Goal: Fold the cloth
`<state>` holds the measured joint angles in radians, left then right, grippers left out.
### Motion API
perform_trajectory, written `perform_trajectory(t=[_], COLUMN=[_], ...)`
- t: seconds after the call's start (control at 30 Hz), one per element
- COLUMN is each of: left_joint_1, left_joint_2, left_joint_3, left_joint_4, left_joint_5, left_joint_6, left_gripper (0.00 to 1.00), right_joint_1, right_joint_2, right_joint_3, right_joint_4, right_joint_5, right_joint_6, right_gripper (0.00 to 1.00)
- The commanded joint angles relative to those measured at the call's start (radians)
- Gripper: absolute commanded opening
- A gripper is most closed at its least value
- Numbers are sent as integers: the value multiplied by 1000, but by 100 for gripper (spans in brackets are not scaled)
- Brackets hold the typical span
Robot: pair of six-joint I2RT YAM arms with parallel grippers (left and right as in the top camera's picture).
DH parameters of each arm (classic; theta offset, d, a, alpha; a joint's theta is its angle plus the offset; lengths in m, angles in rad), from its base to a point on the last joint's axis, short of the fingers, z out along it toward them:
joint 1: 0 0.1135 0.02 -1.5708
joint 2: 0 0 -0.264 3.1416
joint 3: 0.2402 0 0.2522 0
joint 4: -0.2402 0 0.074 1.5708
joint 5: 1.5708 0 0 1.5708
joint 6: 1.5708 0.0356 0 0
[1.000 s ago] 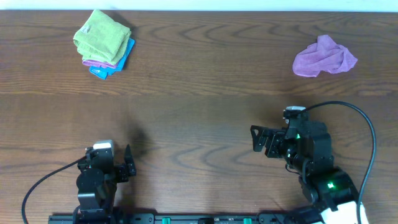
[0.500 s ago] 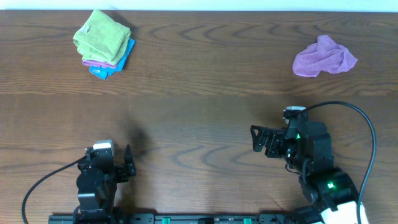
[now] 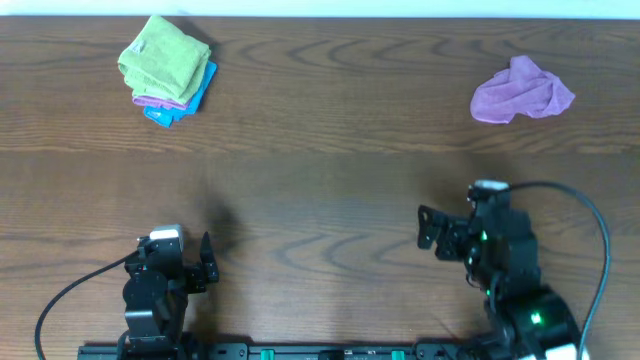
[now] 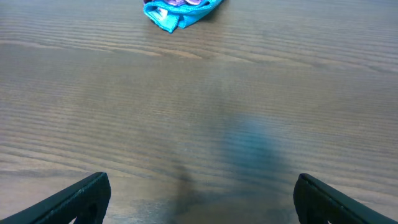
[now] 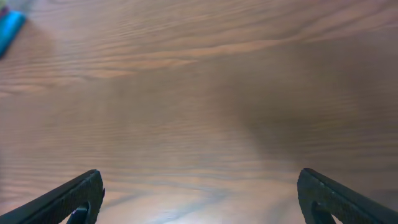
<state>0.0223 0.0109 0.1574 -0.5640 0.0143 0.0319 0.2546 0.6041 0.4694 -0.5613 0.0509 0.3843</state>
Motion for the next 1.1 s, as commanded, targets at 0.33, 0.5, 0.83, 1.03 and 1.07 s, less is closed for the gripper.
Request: perform_trajectory(t=[0.33,0.5,0.83,1.03,1.07], left_joint_1=[-6,-6,-6,-6,-6], left_joint_2=[-6,-6,-6,-6,-6], left_joint_3=[-9,-9,-9,-9,-9], left_joint_4=[0,0,0,0,0], left_joint_5=[-22,-22,-22,-22,-22], left_joint_6=[14,14,14,14,14], left_gripper=[95,95,95,95,95], right_joint_1=[-185,-261,-300,-300,-300], right_joint_2=[-418,-487,-571,-573,-573], right_joint_3=[-233,-256,-306,-307,-307], right_joint_4=[-47,-116,-188,-187,-187], right_joint_5=[24,27,27,27,27], right_joint_6=[-343,-365,-364,-364,-364], right_gripper=[99,99,99,99,99])
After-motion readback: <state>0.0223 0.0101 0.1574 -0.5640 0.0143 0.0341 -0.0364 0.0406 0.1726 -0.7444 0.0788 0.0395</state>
